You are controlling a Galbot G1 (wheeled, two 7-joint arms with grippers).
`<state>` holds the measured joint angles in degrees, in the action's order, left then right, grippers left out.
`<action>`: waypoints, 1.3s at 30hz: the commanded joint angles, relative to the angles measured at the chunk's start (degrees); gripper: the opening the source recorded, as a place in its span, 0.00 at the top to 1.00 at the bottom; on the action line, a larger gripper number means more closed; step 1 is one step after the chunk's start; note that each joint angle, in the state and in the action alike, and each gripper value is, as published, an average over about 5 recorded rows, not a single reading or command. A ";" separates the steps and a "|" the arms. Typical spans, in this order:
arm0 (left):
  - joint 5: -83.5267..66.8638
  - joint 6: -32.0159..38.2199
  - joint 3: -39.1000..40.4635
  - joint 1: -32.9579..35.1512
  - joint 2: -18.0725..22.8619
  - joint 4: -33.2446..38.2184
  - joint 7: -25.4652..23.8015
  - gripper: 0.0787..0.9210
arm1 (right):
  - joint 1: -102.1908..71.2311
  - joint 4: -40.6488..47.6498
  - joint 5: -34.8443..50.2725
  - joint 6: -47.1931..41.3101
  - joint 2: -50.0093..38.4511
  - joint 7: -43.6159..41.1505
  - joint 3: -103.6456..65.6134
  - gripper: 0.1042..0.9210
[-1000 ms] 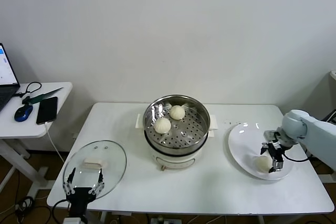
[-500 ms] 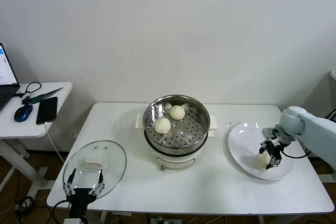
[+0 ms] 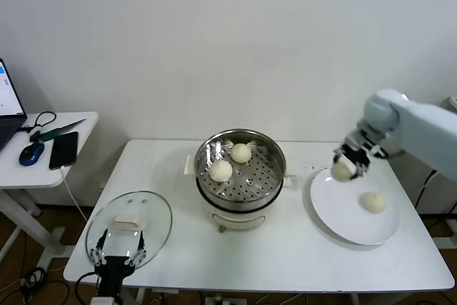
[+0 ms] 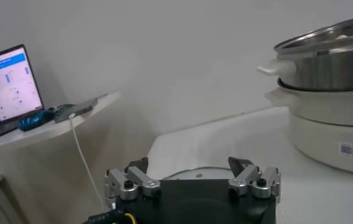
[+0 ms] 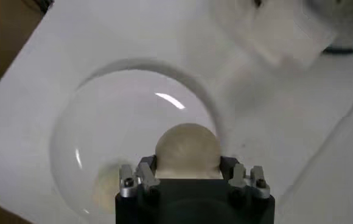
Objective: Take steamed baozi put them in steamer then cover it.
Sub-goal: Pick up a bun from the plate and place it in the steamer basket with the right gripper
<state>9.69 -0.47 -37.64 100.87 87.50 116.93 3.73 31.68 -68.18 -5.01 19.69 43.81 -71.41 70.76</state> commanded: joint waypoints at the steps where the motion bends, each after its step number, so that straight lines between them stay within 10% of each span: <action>1: 0.17 -0.17 0.18 -0.29 -0.14 0.06 -0.06 0.12 | 14.46 -5.77 -1.25 12.68 11.09 -0.49 5.94 0.31; 15: -0.06 0.18 0.29 1.13 -0.24 0.82 -0.06 0.12 | 5.85 -5.03 -3.06 13.14 29.77 1.19 4.77 0.30; 39: -0.22 0.12 0.47 0.48 -0.65 0.58 -0.08 0.12 | -1.67 -5.24 -3.90 12.51 31.60 2.58 8.28 0.28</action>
<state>9.46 -0.14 -37.25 101.85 87.14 117.52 3.68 31.59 -73.61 -8.59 32.06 73.88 -69.08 78.29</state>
